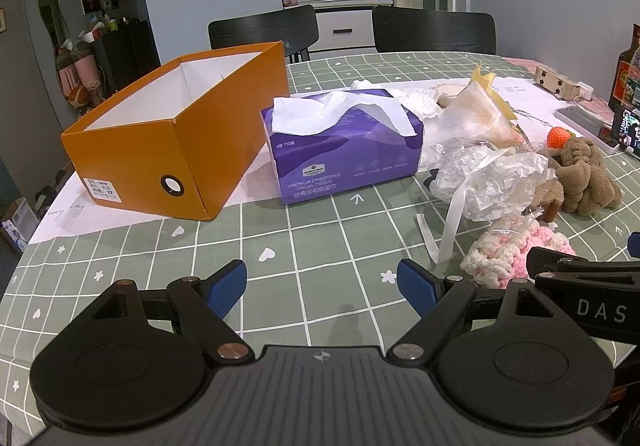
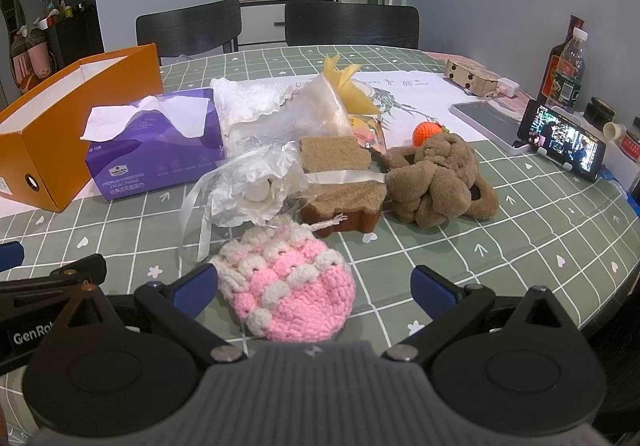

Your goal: Organize soft objects

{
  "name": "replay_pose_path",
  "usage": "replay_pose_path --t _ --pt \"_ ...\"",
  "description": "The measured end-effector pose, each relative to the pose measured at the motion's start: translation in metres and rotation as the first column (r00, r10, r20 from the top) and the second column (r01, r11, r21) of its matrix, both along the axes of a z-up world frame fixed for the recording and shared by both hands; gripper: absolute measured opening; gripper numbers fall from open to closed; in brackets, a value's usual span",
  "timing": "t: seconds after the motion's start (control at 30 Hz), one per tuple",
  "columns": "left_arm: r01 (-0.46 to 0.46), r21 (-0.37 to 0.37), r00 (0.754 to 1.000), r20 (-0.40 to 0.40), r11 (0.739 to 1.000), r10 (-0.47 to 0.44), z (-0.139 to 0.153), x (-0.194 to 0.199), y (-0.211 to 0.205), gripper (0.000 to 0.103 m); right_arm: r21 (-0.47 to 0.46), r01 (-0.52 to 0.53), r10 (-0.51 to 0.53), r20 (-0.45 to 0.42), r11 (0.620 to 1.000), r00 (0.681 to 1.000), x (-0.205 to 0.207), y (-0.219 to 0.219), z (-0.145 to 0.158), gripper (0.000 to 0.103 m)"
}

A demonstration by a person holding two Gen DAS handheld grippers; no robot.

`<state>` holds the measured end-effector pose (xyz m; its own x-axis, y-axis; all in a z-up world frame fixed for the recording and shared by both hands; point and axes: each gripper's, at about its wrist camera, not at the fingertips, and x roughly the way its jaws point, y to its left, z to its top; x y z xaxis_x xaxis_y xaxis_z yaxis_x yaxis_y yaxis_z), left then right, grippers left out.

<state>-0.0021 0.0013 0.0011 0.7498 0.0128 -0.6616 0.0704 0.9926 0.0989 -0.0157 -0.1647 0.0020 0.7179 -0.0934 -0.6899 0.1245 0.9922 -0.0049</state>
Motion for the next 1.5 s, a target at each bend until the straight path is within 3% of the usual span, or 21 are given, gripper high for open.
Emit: replay_pose_path --t 1.0,1.5 --pt "0.004 -0.005 1.000 0.002 1.000 -0.004 0.000 0.001 0.005 0.099 0.000 -0.002 0.002 0.007 1.000 1.000 -0.001 0.000 -0.001 0.100" --pt "0.098 -0.044 0.995 0.028 0.994 -0.097 0.008 0.009 -0.003 0.099 -0.018 -0.139 0.139 0.039 0.990 0.989 0.011 -0.030 0.020 0.101"
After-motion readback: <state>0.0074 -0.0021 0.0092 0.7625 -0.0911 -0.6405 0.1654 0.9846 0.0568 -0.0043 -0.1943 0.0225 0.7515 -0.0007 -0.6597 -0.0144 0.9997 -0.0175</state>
